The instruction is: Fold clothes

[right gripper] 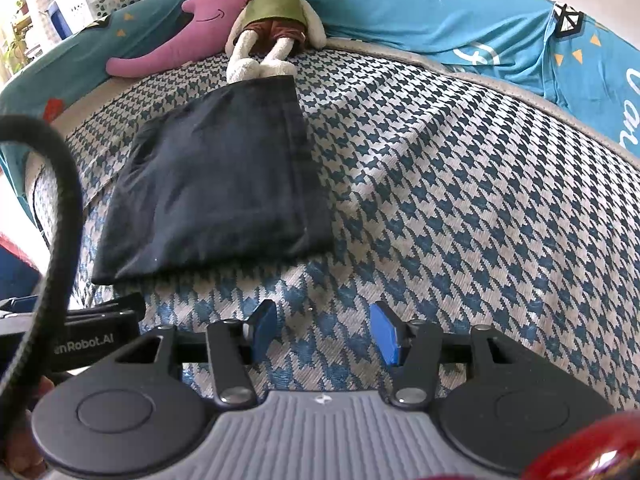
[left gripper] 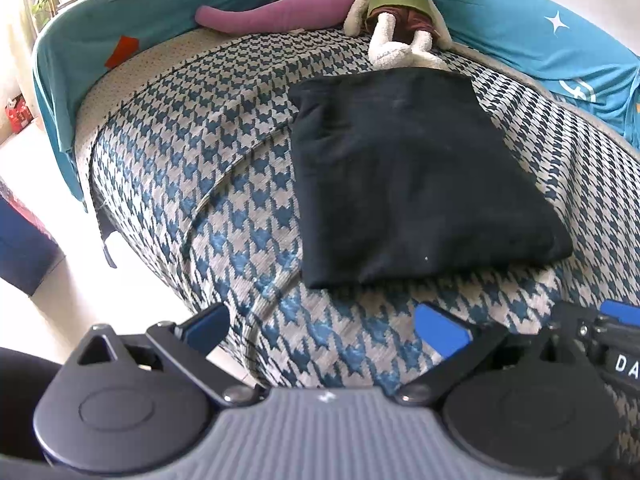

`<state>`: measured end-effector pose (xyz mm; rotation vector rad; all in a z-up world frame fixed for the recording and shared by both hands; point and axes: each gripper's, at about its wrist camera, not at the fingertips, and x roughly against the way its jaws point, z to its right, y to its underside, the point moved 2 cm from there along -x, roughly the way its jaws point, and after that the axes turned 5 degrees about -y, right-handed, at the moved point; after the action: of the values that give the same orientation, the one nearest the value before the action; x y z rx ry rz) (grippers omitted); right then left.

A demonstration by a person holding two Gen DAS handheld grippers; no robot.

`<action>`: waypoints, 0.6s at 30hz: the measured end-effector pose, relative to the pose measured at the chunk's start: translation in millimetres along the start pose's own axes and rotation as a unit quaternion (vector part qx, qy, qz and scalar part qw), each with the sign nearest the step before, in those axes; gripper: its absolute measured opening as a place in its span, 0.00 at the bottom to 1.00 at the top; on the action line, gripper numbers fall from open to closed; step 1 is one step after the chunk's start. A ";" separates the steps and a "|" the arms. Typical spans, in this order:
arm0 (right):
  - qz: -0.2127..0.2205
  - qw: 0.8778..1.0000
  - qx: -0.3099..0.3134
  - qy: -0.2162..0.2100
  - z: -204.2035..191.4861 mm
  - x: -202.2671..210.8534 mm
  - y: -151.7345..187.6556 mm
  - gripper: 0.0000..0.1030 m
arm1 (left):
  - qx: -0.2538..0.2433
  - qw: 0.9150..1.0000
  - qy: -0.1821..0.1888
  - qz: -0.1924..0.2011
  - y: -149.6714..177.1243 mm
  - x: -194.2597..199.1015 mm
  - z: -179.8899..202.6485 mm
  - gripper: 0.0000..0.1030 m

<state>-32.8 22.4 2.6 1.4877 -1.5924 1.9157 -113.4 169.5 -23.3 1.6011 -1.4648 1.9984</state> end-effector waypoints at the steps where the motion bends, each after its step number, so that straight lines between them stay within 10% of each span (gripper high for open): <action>1: 0.001 1.000 -0.001 0.000 0.4 0.2 -0.3 0.51 | -0.002 1.000 -0.001 0.001 0.0 0.8 1.2 1.00; 18: 0.015 1.000 -0.012 -0.009 2.3 9.6 0.3 0.51 | -0.019 1.000 -0.010 0.002 5.8 8.7 11.9 1.00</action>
<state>-36.1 16.6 9.8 1.4826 -1.6486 1.8990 -113.2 154.0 -20.3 1.6097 -1.5054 1.9507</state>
